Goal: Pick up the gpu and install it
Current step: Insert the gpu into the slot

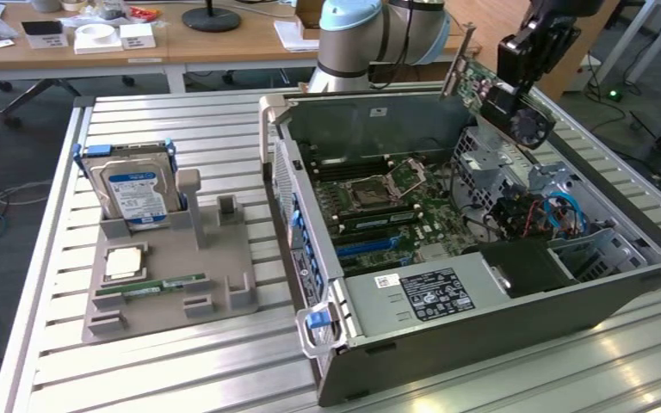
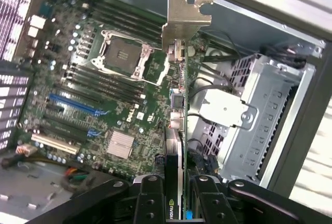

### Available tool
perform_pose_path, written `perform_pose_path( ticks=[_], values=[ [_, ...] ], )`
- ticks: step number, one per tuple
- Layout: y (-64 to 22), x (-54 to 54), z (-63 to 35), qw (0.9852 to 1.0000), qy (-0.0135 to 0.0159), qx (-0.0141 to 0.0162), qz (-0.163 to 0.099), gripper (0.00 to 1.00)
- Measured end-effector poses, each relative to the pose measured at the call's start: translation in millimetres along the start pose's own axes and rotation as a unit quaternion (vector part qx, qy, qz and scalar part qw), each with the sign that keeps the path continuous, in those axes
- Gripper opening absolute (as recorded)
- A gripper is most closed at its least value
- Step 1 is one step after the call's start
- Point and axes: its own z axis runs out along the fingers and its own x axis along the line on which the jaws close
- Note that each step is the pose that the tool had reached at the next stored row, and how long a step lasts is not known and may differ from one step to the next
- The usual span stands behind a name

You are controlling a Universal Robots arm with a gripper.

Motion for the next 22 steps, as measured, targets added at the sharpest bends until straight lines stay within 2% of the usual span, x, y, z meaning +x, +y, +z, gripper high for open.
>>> perform_pose_path(
  ticks=[5,8,11,16,18,22],
  values=[
    [0.0,0.0,0.2,0.999,0.0005,-0.0012,-0.045,0.26],
    [0.0,0.0,0.4,0.9974,0.0007,-0.0019,-0.072,0.26],
    [0.0,0.0,0.5,0.9951,0.0009,-0.0027,-0.099,0.26],
    [0.0,0.0,0.7,0.9895,0.0014,-0.0039,-0.144,0.26],
    [0.0,0.0,0.8,0.9867,0.0015,-0.0044,-0.162,0.26],
    [0.0,0.0,1.0,0.9801,0.0019,-0.0053,-0.198,0.26]
  ],
)
